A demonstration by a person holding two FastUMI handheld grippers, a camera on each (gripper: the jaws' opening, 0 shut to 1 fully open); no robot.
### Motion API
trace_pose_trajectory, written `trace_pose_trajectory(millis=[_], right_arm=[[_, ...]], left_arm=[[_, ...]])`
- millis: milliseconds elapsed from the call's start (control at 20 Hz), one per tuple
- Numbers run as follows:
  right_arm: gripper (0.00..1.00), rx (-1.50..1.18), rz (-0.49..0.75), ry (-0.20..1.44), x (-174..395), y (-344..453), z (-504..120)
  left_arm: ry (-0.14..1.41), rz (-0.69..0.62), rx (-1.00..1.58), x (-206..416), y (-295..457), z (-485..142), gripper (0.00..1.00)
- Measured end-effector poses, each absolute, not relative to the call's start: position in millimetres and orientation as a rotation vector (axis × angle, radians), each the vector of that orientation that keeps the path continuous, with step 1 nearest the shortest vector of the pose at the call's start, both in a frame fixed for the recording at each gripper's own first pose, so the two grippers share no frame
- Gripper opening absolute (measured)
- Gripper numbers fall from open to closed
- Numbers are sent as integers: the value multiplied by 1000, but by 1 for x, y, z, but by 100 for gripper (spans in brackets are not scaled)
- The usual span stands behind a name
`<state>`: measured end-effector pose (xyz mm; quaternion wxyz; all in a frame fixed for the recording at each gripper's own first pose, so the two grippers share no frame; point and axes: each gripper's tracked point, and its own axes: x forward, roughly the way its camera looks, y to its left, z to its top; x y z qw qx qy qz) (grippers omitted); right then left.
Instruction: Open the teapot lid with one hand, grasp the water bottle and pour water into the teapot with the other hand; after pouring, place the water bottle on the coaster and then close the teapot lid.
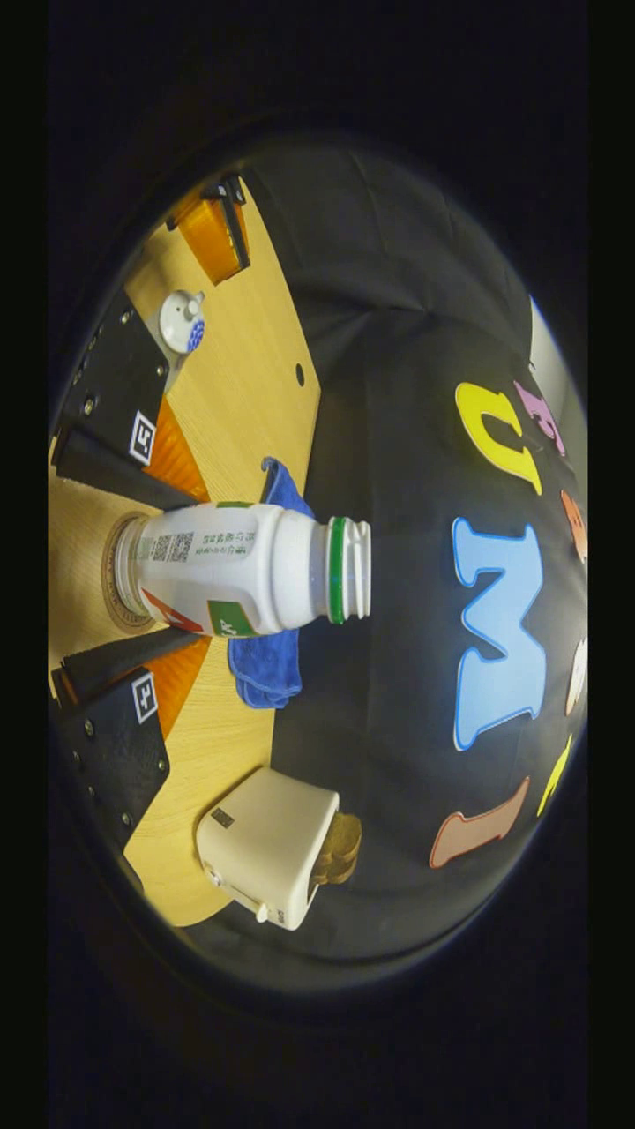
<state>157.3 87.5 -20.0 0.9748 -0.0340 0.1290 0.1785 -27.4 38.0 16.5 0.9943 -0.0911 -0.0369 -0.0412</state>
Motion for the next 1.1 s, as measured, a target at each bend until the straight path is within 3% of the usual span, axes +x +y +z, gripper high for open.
trace_pose_trajectory(millis=[100, 150, 600, 800, 950, 1000, 1100], right_arm=[[70, -65, 361, 266, 159, 87, -22], [70, -65, 362, 267, 159, 87, -24], [70, -39, 362, 258, 161, 86, -26], [71, -55, 366, 260, 160, 88, -28], [82, -48, 368, 257, 160, 90, -29], [95, -43, 365, 256, 160, 89, -30], [97, -30, 364, 244, 161, 88, -26]], left_arm=[[-71, -83, -181, -27, 37, 14, 40], [-70, -83, -181, -27, 37, 14, 44], [-58, -83, -180, -26, 36, 11, 44], [-59, -79, -180, -24, 38, 11, 39], [-59, -77, -179, -26, 38, 10, 39], [-58, -76, -179, -25, 38, 10, 39], [-59, -75, -179, -25, 38, 11, 41]])
